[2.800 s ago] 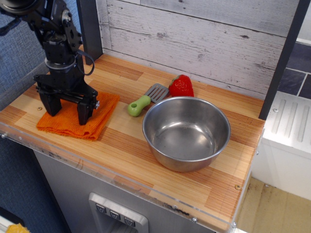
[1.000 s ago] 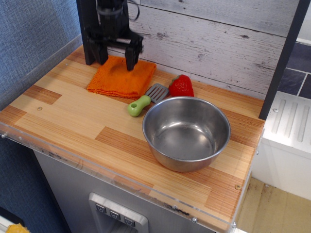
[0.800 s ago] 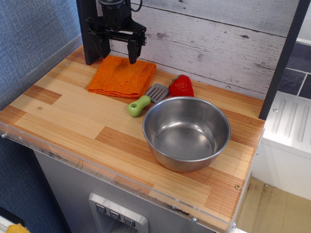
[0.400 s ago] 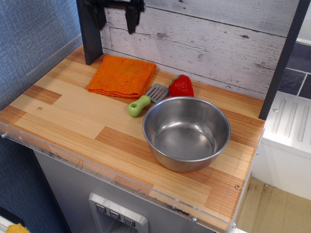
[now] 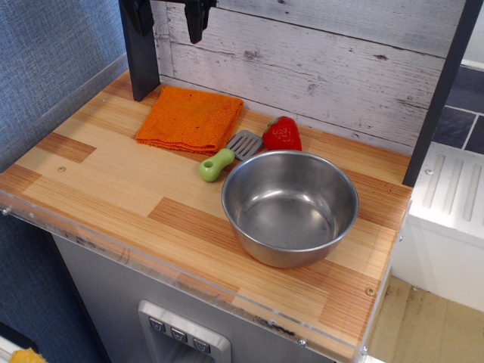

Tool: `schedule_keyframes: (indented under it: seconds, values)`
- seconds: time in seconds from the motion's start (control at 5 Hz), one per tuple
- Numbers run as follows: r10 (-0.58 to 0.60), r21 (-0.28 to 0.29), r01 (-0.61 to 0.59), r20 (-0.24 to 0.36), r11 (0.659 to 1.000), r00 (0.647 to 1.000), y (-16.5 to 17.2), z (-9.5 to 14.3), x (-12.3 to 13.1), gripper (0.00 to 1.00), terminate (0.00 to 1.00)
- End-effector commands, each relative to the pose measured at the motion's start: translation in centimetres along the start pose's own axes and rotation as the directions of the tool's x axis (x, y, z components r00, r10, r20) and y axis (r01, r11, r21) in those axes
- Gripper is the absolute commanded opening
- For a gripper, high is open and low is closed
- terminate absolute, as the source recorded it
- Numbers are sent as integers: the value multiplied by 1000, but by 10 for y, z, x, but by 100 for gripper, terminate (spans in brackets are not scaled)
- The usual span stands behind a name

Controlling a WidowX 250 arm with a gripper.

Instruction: Move the orange napkin from front to backend of the table.

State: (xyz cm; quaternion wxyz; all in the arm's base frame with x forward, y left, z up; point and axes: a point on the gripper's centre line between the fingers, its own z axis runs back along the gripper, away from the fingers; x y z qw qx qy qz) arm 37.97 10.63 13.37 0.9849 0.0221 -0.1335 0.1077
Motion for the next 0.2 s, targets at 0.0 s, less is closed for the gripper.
schedule_keyframes:
  seconds: [0.0]
  values:
    - [-1, 9, 0, 59, 1000, 998, 2, 25, 2, 100, 100]
